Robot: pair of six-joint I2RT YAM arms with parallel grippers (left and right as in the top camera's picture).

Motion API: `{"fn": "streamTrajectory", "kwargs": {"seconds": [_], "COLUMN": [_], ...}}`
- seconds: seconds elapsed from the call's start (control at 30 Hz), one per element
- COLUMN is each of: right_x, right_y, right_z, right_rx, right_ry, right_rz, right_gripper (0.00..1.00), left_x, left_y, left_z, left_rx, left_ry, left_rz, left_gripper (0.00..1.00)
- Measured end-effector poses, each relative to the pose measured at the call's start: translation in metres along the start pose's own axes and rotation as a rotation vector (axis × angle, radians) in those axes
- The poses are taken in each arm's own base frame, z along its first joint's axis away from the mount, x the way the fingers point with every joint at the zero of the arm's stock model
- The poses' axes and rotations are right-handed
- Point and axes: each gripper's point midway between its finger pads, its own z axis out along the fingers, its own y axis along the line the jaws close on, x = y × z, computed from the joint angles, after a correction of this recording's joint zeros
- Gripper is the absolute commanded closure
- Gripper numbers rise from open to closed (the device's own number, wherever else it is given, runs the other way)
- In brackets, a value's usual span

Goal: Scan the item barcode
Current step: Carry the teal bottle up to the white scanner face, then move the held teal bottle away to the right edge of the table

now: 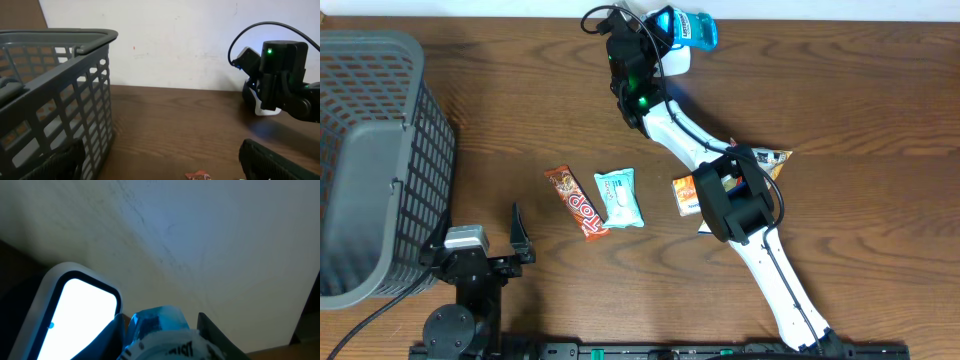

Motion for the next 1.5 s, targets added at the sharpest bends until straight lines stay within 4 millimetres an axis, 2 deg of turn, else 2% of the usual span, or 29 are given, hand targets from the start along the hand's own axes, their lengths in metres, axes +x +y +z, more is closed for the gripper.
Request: {"fn": "streamTrajectory", "kwargs": {"seconds": [0.13,0.23,0.37,0.47,0.53,0.57,0.67,0.7,0.73,0.8,0.9,1.17,1.4,1.5], "right_x": [-0.003,0.0,0.013,0.029,0.041,0.048,0.069,0.079,0.092,0.12,0.178,0.334,0.472,0.523], "right_y": [0.003,0.014,0.028,0.022,0.005,-0.01,-0.064,-0.089,-0.113,-0.148,-0.181,-0.208,-0.216,-0.22], "right_z": [-0.004,-0.01,-0.014,-0.01,-0.003,0.003,0.02,0.028,0.035,0.045,0.056,0.073,0.056,0.044], "right_rx": [-0.007,-0.04,-0.093,-0.131,-0.139,-0.133,-0.08,-0.044,-0.008,0.04,0.077,0.114,0.13,0.133], "right_ry": [-0.005,0.009,0.062,0.12,0.169,0.199,0.285,0.322,0.365,0.448,0.593,0.905,1.16,1.252], "right_rz": [-0.005,-0.056,-0.124,-0.156,-0.151,-0.138,-0.087,-0.059,-0.034,-0.007,0.009,0.103,0.189,0.239], "right_gripper": [0.85,0.85,0.85,0.85,0.85,0.86,0.87,0.87,0.87,0.87,0.87,0.87,0.84,0.85], "left_x": [0.0,0.0,0.0,0.0,0.0,0.0,0.0,0.0,0.0,0.0,0.0,0.0,0.0,0.0], "left_y": [0.0,0.0,0.0,0.0,0.0,0.0,0.0,0.0,0.0,0.0,0.0,0.0,0.0,0.0], "left_z": [0.0,0.0,0.0,0.0,0.0,0.0,0.0,0.0,0.0,0.0,0.0,0.0,0.0,0.0], "left_rx": [0.0,0.0,0.0,0.0,0.0,0.0,0.0,0.0,0.0,0.0,0.0,0.0,0.0,0.0], "left_ry": [0.0,0.0,0.0,0.0,0.0,0.0,0.0,0.0,0.0,0.0,0.0,0.0,0.0,0.0], "left_rz": [0.0,0.0,0.0,0.0,0.0,0.0,0.0,0.0,0.0,0.0,0.0,0.0,0.0,0.0], "left_gripper": [0.02,0.02,0.02,0.02,0.02,0.02,0.02,0.02,0.02,0.02,0.02,0.02,0.02,0.02]}}
